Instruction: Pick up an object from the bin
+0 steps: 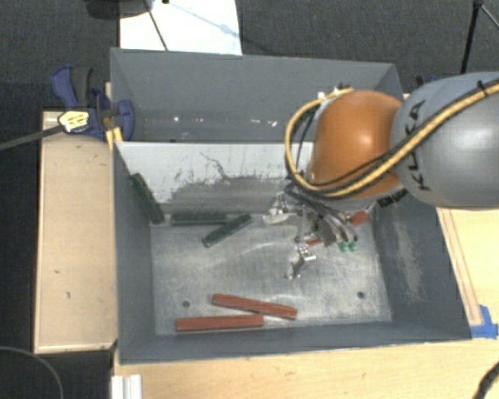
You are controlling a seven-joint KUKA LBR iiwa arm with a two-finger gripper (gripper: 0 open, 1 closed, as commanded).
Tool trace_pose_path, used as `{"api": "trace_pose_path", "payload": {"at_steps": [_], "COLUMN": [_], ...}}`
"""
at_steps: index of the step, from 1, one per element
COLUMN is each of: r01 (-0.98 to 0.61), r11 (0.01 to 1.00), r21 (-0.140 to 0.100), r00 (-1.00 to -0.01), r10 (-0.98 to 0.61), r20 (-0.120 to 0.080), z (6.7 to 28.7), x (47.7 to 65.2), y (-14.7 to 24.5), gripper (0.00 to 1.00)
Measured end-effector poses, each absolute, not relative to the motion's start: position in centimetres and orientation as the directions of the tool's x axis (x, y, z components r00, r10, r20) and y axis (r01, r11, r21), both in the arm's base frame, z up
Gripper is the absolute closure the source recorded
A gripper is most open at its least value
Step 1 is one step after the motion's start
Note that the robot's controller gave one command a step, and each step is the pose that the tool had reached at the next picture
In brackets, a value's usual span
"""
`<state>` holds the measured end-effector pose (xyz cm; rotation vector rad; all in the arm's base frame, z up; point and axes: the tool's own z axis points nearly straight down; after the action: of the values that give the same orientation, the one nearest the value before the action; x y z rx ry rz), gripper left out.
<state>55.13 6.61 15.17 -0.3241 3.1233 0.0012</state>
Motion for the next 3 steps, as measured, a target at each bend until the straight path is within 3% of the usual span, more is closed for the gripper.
{"api": "trace_pose_path", "payload": {"at_steps": [1,2,3], "r01": [-0.485,-0.484,-0.484], "r11": [0.875,0.875,0.875], "r21": [0.0,0.0,0.001], "r00": [-0.875,-0.875,-0.875], "r10": [-0.485,-0.484,-0.484], "r20": [-0.004,-0.004,-0.002], "z": [9.2,9.16,9.1], "x": [49.68,49.66,49.59], "y": [10.62,10.64,10.62], "gripper": [1.0,0.0,0.0]}}
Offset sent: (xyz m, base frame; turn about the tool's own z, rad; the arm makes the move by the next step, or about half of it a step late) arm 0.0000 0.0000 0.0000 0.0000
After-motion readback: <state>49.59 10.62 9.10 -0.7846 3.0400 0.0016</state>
